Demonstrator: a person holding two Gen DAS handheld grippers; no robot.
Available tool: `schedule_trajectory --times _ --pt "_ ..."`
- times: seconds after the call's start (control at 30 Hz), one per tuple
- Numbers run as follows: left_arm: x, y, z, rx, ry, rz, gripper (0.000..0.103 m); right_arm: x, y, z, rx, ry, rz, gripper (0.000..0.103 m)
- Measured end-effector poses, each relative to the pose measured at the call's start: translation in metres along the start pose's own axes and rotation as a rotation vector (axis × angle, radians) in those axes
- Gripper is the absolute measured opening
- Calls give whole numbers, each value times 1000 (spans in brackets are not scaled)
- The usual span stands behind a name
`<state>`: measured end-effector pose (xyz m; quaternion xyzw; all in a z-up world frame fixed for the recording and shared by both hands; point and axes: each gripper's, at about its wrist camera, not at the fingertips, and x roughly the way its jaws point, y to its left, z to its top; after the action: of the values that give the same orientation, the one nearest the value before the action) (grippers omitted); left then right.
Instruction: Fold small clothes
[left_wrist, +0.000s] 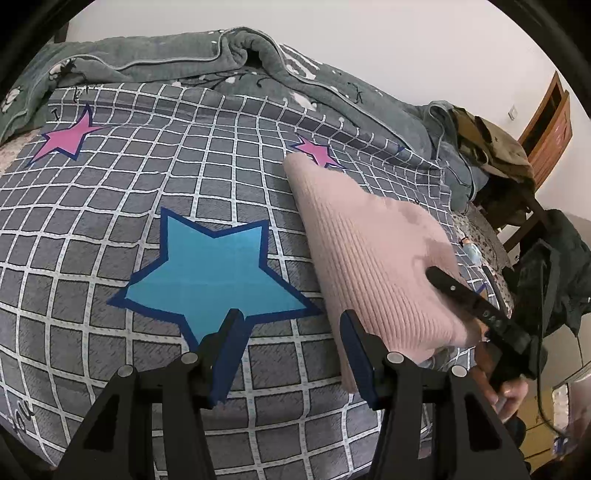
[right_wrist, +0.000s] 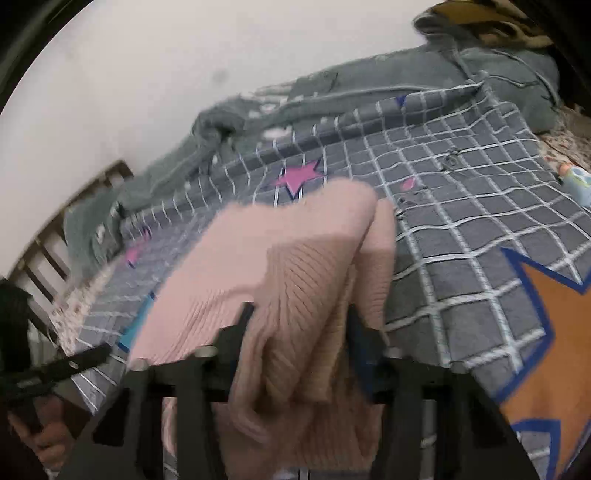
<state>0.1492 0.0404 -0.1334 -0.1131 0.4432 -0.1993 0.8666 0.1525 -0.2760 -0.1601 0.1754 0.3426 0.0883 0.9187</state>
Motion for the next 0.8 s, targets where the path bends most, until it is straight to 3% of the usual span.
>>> schedule_trajectory --times 0.1,0.17,0.27,0.37,0.4,0.47,0.6,0.8 --pt "1 -7 0 19 3 -3 52 -23 6 5 -61 -107 50 23" --pt "0 -13 -2 43 -4 -21 52 -37 -10 11 -5 -145 123 23" --pt "2 -24 -7 68 -7 -88 55 -23 -38 12 78 -89 69 23" --pt "5 -42 -15 131 -3 -117 56 -7 -56 7 127 -11 106 35" --pt "5 -48 -18 157 -1 -113 57 -12 -56 6 119 -12 99 44" --pt "5 -60 -26 213 6 -94 57 -29 -51 5 79 -47 62 48" --pt "7 -77 -43 319 16 -41 57 -68 -38 -8 -6 -102 42 48" --pt "16 -90 -56 362 14 37 57 -98 -21 -47 -148 -101 56 48"
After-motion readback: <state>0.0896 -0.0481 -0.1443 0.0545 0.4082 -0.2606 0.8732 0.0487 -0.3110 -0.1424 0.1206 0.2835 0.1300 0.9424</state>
